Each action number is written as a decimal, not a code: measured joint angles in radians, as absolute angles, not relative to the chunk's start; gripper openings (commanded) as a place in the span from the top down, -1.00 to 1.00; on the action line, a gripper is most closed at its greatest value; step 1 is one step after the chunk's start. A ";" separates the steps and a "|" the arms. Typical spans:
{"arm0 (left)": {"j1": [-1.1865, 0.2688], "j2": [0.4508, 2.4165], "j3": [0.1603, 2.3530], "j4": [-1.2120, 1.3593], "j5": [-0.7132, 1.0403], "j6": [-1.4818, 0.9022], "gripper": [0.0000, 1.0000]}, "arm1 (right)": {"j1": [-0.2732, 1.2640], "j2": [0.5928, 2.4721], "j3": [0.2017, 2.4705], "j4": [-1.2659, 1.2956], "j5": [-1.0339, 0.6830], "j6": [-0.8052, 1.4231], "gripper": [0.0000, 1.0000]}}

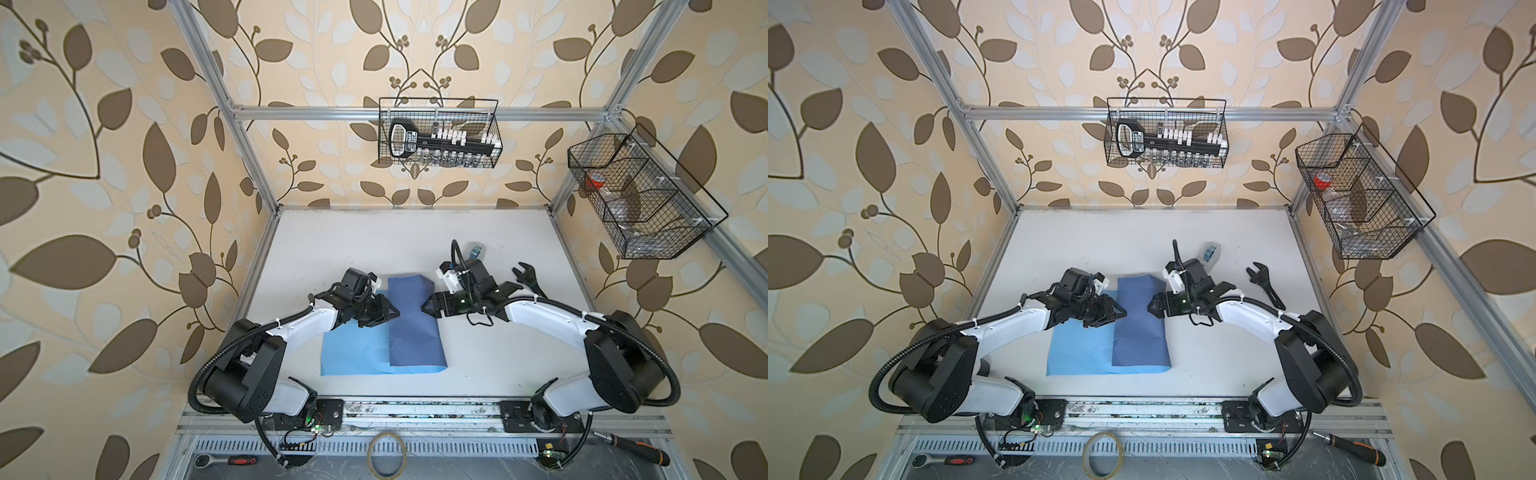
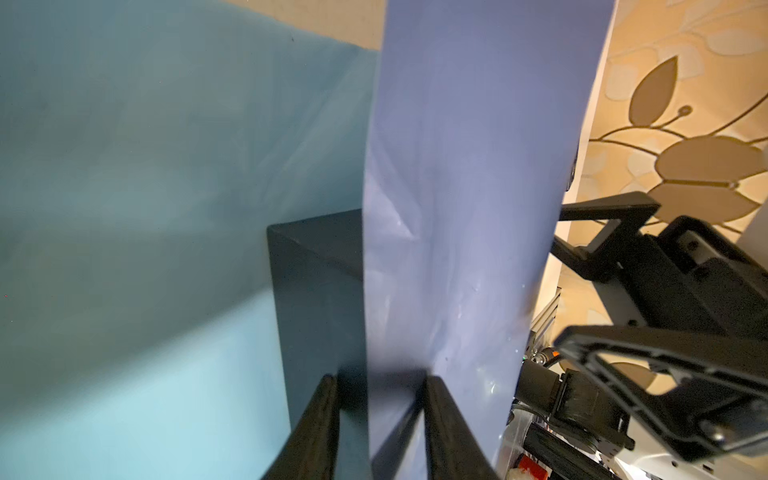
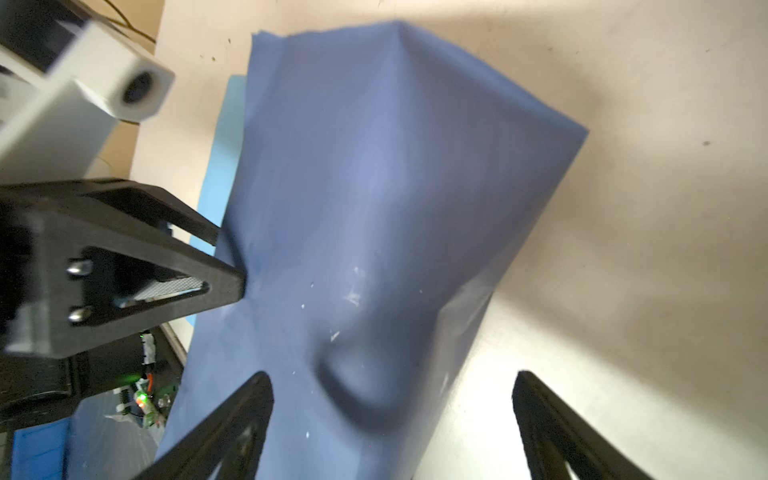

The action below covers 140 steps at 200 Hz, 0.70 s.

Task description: Wrap the gift box in paper

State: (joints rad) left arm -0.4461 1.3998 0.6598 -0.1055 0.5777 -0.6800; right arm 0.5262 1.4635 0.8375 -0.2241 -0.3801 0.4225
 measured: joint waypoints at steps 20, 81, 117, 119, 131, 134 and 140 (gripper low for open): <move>-0.446 1.396 0.656 -0.102 0.577 -0.680 0.39 | 0.492 1.467 0.828 -0.221 -0.424 0.423 -0.66; -0.446 1.393 0.656 -0.103 0.576 -0.680 0.32 | 0.485 1.562 0.825 -0.212 -0.482 0.419 -0.49; -0.446 1.392 0.651 -0.107 0.564 -0.686 -0.14 | 0.484 1.573 0.811 -0.165 -0.498 0.422 -0.46; -0.446 1.392 0.651 -0.107 0.563 -0.690 -0.17 | 0.485 1.573 0.810 -0.163 -0.499 0.422 -0.46; -0.446 1.392 0.651 -0.114 0.558 -0.695 -0.28 | 0.488 1.573 0.804 -0.146 -0.500 0.426 -0.47; -0.446 1.392 0.651 -0.116 0.557 -0.705 -0.30 | 0.490 1.573 0.802 -0.141 -0.500 0.427 -0.47; -0.446 1.392 0.651 -0.120 0.558 -0.709 -0.33 | 0.495 1.573 0.799 -0.133 -0.499 0.430 -0.47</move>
State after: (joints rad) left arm -0.4461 1.3922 0.6506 -0.1204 0.5575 -0.7090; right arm 0.4946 1.5730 0.7986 -0.1326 -0.4992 0.4297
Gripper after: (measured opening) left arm 0.638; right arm 0.734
